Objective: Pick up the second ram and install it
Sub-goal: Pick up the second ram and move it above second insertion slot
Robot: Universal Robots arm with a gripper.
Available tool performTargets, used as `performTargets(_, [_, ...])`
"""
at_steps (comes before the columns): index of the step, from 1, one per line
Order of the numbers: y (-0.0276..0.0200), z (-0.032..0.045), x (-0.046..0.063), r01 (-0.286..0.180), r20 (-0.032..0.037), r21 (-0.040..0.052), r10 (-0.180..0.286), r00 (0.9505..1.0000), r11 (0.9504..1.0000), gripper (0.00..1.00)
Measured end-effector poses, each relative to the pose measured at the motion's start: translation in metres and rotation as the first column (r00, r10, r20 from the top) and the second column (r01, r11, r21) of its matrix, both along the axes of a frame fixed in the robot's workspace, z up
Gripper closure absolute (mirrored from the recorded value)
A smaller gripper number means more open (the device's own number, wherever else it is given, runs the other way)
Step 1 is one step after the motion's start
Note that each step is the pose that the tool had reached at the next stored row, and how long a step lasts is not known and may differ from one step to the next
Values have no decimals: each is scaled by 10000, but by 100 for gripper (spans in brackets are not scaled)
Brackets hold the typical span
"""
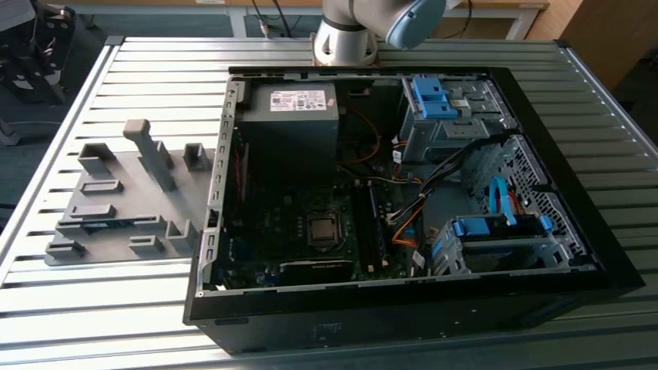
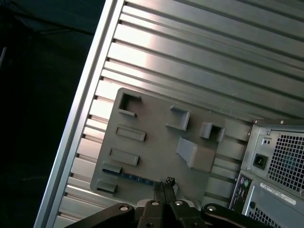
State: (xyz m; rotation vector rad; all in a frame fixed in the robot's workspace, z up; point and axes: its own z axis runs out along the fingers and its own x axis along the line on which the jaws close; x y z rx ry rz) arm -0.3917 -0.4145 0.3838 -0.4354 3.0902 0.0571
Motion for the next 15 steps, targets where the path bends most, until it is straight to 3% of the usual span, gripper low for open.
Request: performTargets(15, [-3, 0, 0, -336, 0, 0, 336, 9994, 9994, 89])
